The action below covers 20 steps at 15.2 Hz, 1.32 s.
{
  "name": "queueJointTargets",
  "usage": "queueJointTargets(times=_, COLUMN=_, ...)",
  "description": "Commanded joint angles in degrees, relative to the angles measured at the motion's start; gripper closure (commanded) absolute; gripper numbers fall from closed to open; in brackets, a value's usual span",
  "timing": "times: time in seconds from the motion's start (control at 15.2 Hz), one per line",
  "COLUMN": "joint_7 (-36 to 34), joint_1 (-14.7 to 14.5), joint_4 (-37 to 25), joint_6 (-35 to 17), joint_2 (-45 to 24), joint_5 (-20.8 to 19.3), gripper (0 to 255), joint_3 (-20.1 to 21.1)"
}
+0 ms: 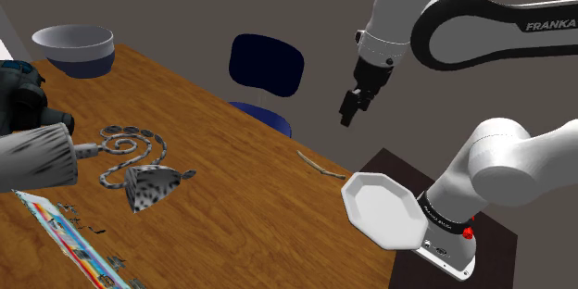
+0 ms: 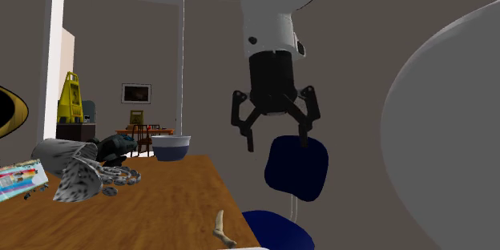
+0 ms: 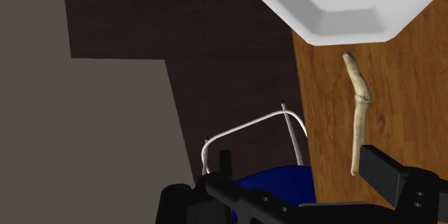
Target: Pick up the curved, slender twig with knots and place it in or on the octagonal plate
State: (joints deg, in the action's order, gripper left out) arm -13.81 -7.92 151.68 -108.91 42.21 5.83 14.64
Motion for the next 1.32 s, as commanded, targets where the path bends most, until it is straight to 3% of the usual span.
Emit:
queueJointTargets(times=0.0, joint_7=-2.54, joint_1=-1.14, joint_4=0.53, joint_6=-2.81, joint_2=-2.43, joint_5=1.53, gripper=0, joint_3=2.67)
queueJointTargets(times=0.53, joint_7=-12.08, joint_1=-3.90, joint_4=0.64, joint_6=-14.28, joint_2=-14.51, joint_5=4.91, gripper=0, joint_3=12.86)
queueJointTargets(times=1.06, joint_7=-12.87, joint_1=-3.25, joint_4=4.02, joint_6=-21.73, joint_2=-18.70, joint_5=4.55, gripper=0, joint_3=14.43)
queueJointTargets(times=1.25, joint_7=-12.87, joint_1=-3.25, joint_4=4.02, joint_6=-21.73, joint_2=-18.70, joint_5=4.55, gripper=0, joint_3=14.43)
